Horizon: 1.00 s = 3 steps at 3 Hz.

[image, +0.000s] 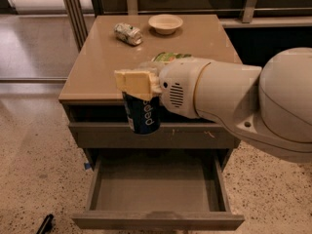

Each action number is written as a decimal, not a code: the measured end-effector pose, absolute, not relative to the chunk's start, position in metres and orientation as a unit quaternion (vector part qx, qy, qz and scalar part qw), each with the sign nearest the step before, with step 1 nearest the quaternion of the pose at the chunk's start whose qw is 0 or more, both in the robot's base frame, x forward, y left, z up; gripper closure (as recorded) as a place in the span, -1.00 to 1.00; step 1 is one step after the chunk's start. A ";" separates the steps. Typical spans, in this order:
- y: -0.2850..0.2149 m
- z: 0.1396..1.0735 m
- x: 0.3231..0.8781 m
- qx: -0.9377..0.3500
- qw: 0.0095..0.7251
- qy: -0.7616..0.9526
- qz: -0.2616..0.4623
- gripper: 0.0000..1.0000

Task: Place pepsi can into middle drawer

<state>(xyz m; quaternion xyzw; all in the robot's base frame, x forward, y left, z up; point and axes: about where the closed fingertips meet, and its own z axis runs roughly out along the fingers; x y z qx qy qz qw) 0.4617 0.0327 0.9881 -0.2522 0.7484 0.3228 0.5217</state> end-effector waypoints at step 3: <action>0.010 0.874 0.455 -0.161 0.543 0.779 0.269 1.00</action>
Offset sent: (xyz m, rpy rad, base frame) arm -0.0186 -0.0101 -0.1549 0.0238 0.0034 -0.2566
